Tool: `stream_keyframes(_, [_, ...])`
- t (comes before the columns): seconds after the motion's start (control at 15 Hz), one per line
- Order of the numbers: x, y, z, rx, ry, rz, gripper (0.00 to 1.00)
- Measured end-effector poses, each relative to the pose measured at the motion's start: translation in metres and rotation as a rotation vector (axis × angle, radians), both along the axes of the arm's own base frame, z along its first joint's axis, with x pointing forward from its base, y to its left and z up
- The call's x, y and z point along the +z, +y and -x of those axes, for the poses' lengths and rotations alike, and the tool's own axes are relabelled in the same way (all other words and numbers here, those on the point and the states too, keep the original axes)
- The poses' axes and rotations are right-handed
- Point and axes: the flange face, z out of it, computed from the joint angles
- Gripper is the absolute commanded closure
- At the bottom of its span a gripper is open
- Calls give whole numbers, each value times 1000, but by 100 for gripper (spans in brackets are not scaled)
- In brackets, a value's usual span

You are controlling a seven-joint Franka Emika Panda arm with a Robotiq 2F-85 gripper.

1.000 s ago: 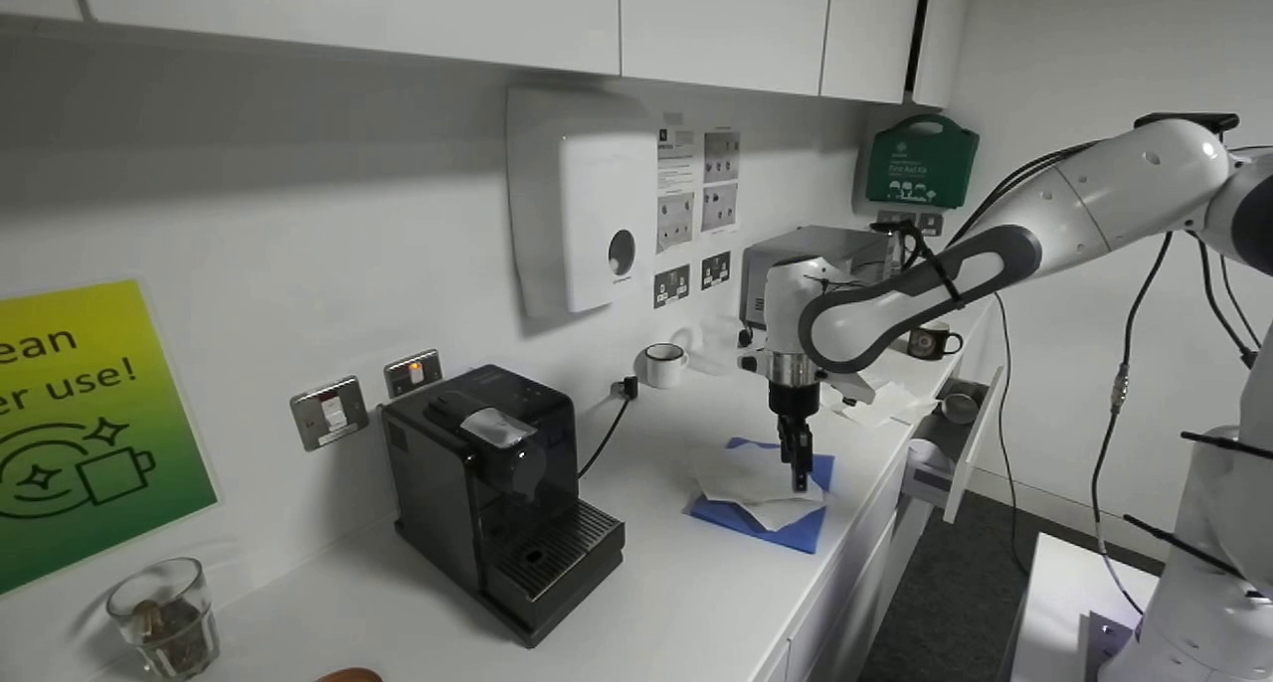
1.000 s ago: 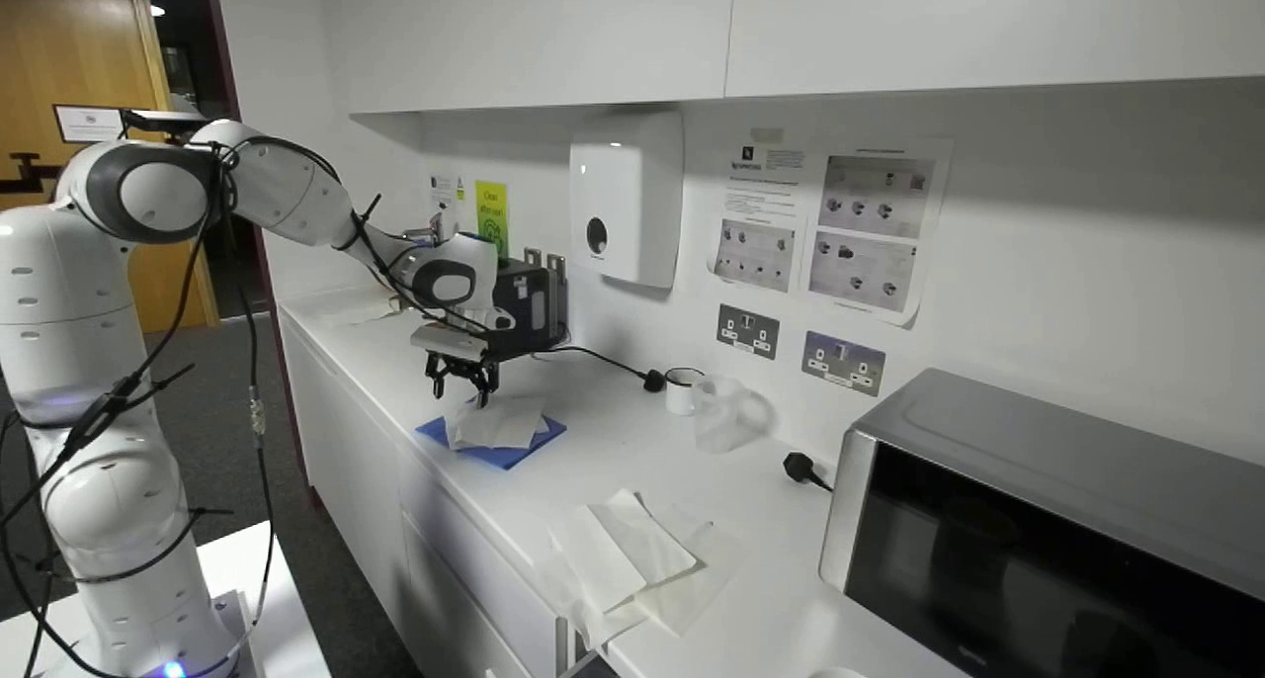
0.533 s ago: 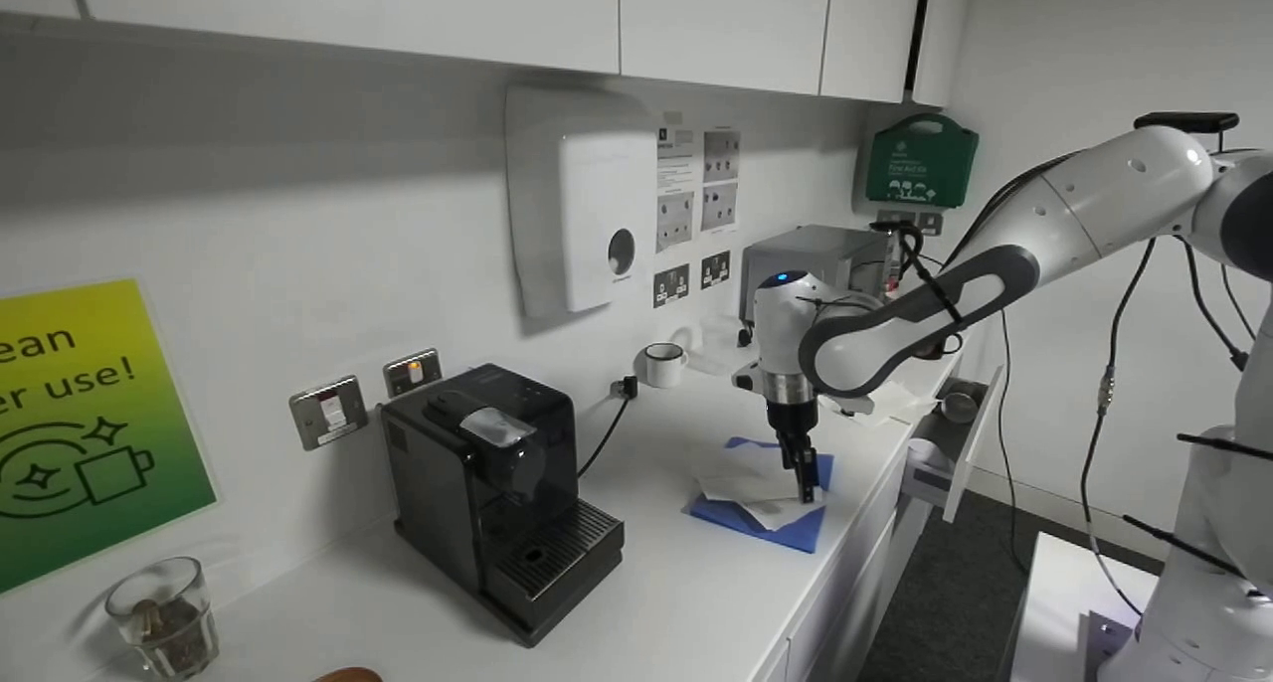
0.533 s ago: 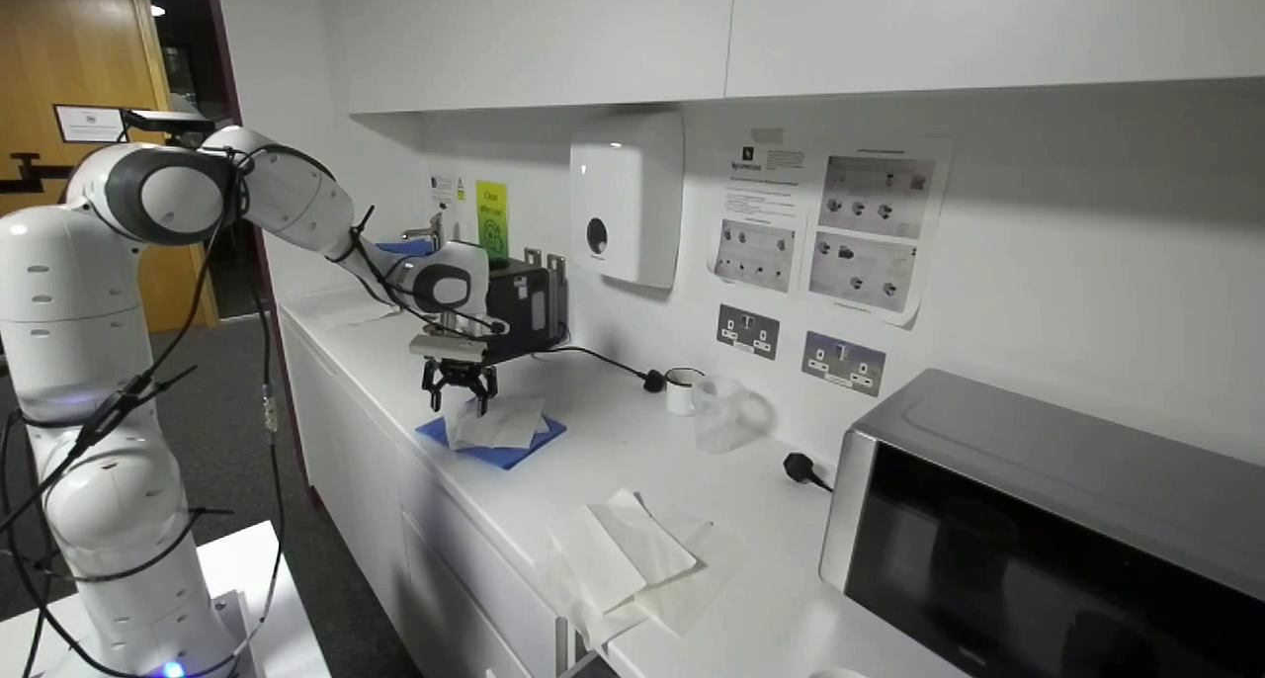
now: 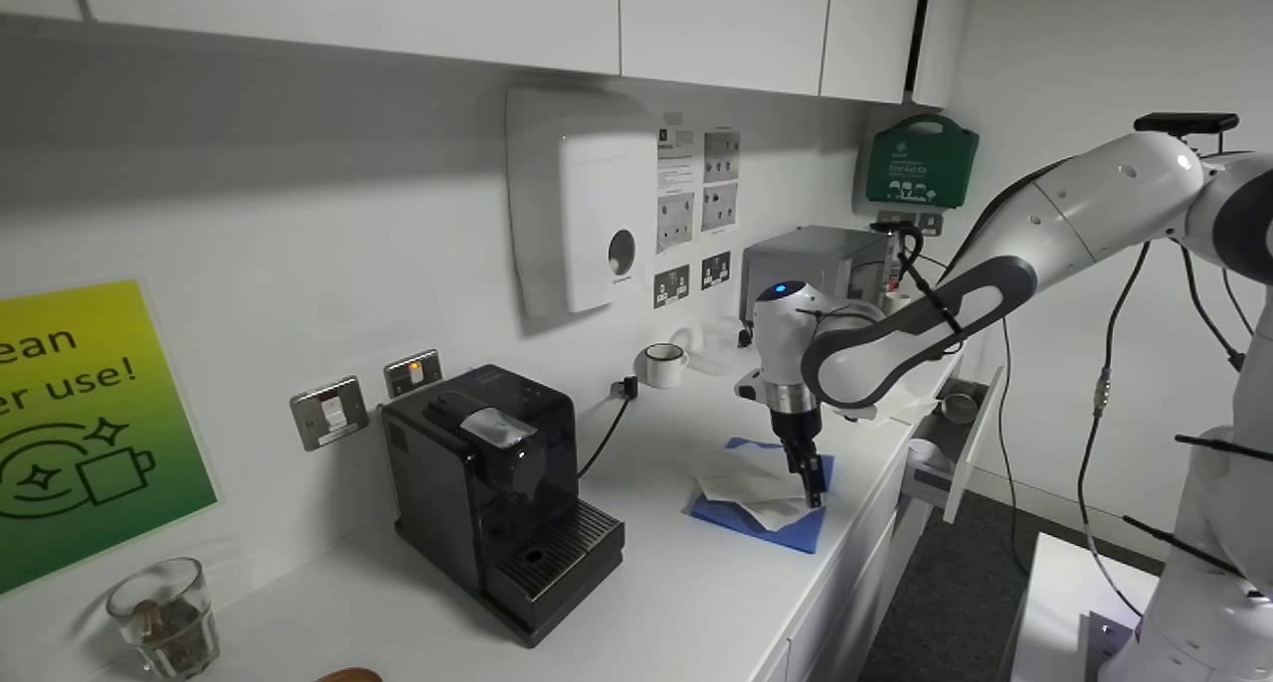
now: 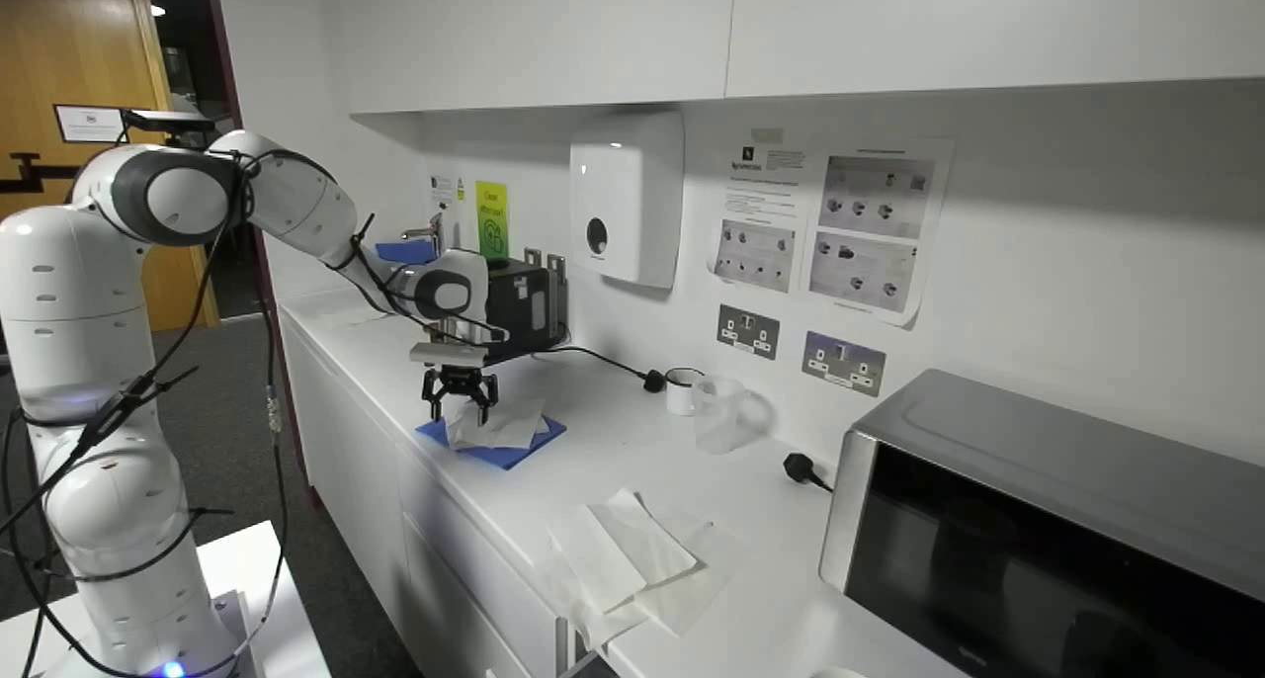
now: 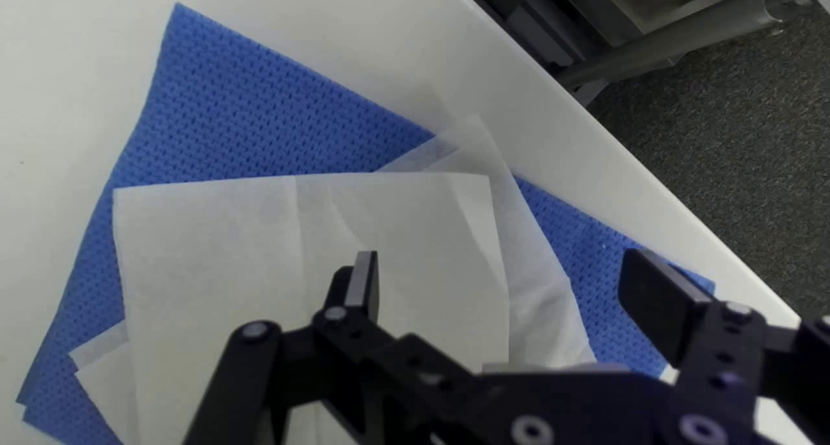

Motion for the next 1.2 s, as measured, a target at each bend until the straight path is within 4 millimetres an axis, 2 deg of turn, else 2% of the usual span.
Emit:
stream_keyframes(0.47, [-9, -6, 5, -6, 20, 5, 0])
stream_keyframes(0.53, [-9, -6, 5, -7, 20, 6, 4])
stream_keyframes(0.6, [-9, -7, 5, -7, 20, 7, 11])
stream_keyframes(0.67, [-9, -7, 5, -6, 20, 8, 27])
stream_keyframes(0.8, [-9, -8, 5, -4, 20, 9, 36])
stream_keyframes(1.2, [-9, -8, 4, -1, 19, 10, 84])
